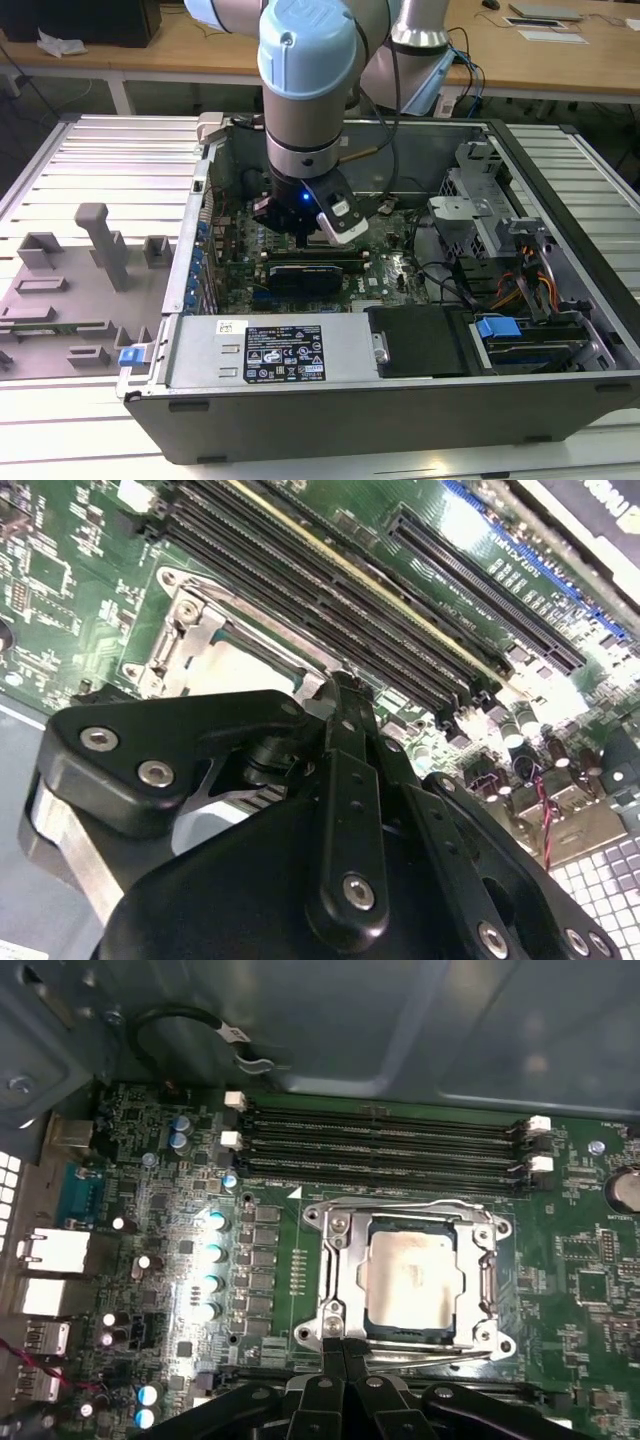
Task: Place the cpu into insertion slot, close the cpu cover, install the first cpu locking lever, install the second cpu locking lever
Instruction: 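Install the second cpu locking lever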
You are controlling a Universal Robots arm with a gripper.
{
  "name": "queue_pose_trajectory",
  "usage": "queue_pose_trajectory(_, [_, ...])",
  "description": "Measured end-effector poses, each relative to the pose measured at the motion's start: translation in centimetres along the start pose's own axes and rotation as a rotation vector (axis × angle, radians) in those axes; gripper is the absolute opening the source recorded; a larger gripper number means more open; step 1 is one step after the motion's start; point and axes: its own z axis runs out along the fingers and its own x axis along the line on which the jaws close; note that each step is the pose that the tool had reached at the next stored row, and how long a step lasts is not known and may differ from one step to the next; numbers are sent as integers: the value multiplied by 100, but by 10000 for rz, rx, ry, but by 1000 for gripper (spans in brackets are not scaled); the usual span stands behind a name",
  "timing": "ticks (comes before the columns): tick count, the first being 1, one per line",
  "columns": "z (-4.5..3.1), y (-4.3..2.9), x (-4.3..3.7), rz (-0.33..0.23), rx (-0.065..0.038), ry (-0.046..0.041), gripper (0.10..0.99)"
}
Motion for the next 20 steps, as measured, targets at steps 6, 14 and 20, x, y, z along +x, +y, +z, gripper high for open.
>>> queue_pose_trajectory(6, [17, -93, 26, 7, -324, -23, 106])
queue_pose_trajectory(14, [67, -142, 101, 17, -642, -44, 106])
queue_pose_trajectory(20, [118, -140, 110, 19, -698, -49, 106])
